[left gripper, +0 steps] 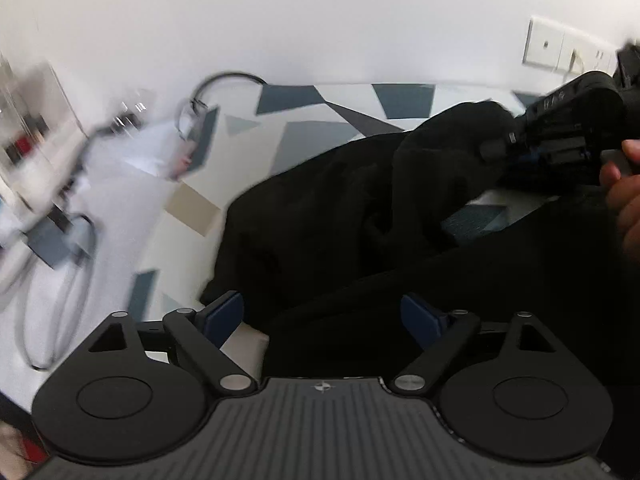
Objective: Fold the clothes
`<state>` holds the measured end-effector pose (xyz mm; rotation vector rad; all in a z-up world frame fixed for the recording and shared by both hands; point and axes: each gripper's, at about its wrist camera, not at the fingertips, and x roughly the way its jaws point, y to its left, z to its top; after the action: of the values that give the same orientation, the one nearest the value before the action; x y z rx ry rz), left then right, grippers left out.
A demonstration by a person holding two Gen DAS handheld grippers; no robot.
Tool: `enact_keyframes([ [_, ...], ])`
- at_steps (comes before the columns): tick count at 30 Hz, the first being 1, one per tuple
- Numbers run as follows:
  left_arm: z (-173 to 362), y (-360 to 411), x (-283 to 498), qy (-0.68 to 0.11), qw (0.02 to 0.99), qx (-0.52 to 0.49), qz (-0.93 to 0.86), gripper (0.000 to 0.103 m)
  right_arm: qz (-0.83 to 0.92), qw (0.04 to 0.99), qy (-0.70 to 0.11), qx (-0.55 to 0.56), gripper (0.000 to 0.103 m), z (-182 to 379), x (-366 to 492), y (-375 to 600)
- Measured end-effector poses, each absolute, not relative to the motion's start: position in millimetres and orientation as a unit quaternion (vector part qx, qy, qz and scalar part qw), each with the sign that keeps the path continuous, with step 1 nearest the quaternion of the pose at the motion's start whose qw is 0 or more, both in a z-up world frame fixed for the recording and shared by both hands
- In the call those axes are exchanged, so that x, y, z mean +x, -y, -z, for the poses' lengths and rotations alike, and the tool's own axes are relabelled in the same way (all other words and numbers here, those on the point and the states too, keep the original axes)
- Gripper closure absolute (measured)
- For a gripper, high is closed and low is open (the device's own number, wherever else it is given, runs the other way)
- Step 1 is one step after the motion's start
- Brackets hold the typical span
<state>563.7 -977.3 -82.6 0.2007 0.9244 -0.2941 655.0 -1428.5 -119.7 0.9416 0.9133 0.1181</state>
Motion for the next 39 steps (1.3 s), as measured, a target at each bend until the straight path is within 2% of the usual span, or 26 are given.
enact_keyframes([
  [3, 85, 968, 576, -0.458, 0.872, 0.044, 0.171, 0.014, -0.064, 0.817, -0.337, 0.463, 0.099, 98, 647, 1434],
  [10, 78, 1018, 592, -0.426, 0.87, 0.085, 0.233, 0.011, -0.027, 0.826, -0.182, 0.533, 0.099, 44, 596, 1483],
  [14, 75, 1064, 591, -0.4, 0.864, 0.115, 0.283, 0.011, -0.011, 0.815, -0.143, 0.561, 0.099, 29, 569, 1503],
  [18, 85, 1113, 586, -0.358, 0.86, 0.196, 0.306, 0.009, -0.001, 0.821, -0.134, 0.555, 0.099, 16, 551, 1505],
  [20, 101, 1130, 596, -0.378, 0.849, 0.223, 0.296, 0.01, 0.0, 0.814, -0.129, 0.566, 0.099, 15, 539, 1514],
  [21, 108, 1134, 601, -0.387, 0.847, 0.225, 0.288, 0.013, 0.002, 0.811, -0.126, 0.571, 0.099, 16, 537, 1516],
  [22, 113, 1136, 606, -0.394, 0.849, 0.222, 0.275, 0.037, 0.004, 0.81, -0.123, 0.574, 0.099, 16, 535, 1518],
  [23, 117, 1134, 613, -0.404, 0.852, 0.212, 0.256, 0.079, 0.007, 0.811, -0.123, 0.572, 0.099, 15, 533, 1520],
  [24, 116, 1128, 617, -0.413, 0.857, 0.19, 0.243, 0.095, 0.009, 0.813, -0.123, 0.569, 0.099, 13, 532, 1522],
  [27, 99, 1102, 616, -0.41, 0.878, 0.115, 0.22, 0.097, 0.019, 0.826, -0.139, 0.546, 0.099, 6, 523, 1530],
  [33, 23, 1038, 560, -0.318, 0.929, 0.063, 0.178, 0.097, 0.015, 0.849, -0.184, 0.495, 0.099, -4, 525, 1520],
  [36, -12, 1004, 543, -0.299, 0.94, 0.029, 0.163, 0.097, -0.022, 0.867, -0.2, 0.455, 0.099, -19, 545, 1496],
  [39, -40, 981, 558, -0.295, 0.946, 0.02, 0.137, 0.097, -0.062, 0.876, -0.201, 0.433, 0.099, -28, 585, 1466],
])
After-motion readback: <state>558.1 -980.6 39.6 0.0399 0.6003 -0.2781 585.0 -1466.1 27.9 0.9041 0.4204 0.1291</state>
